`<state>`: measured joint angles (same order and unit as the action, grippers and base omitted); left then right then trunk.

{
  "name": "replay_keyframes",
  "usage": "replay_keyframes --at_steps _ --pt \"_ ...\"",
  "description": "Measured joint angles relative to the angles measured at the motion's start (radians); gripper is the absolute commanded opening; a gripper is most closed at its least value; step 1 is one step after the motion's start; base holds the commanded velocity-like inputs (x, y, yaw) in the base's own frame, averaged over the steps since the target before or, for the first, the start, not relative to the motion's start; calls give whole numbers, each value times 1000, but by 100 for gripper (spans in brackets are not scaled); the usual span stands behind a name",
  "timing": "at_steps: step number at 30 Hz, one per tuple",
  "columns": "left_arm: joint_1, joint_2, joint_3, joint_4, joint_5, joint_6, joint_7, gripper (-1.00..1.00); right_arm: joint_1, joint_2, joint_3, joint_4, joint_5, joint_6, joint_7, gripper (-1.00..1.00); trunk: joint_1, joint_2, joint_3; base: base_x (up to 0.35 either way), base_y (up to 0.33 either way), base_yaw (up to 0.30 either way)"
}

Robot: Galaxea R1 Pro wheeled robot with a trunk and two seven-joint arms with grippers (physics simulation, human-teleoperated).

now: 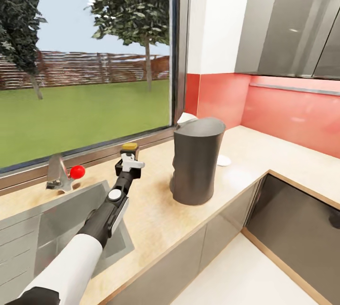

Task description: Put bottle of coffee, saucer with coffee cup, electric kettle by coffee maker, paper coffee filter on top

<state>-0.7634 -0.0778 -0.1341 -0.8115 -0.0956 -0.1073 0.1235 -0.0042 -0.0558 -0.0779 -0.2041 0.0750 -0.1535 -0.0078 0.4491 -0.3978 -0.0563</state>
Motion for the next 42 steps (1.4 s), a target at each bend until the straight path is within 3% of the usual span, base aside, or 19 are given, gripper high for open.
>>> replay_keyframes --at_steps 8,12,22,32,42 --pt "1 1 1 4 1 -6 0 -100 0 0 0 0 0 1 0 100 0 0 0 30 -260 0" --pt "4 2 2 12 1 -40 -1 -100 0 0 0 0 0 1 1 100 1 0 0 -71 -176 0" --pt "17 2 2 24 1 -66 -1 -100 0 0 1 0 1 2 0 100 0 0 0 -2 -14 155" --pt "41 1 1 25 0 -65 0 -100 0 -1 1 2 1 2 0 100 0 0 0 272 0 13" --pt "53 -1 -1 26 -1 -65 0 -100 0 -1 3 2 1 1 0 100 0 0 0 39 -62 0"
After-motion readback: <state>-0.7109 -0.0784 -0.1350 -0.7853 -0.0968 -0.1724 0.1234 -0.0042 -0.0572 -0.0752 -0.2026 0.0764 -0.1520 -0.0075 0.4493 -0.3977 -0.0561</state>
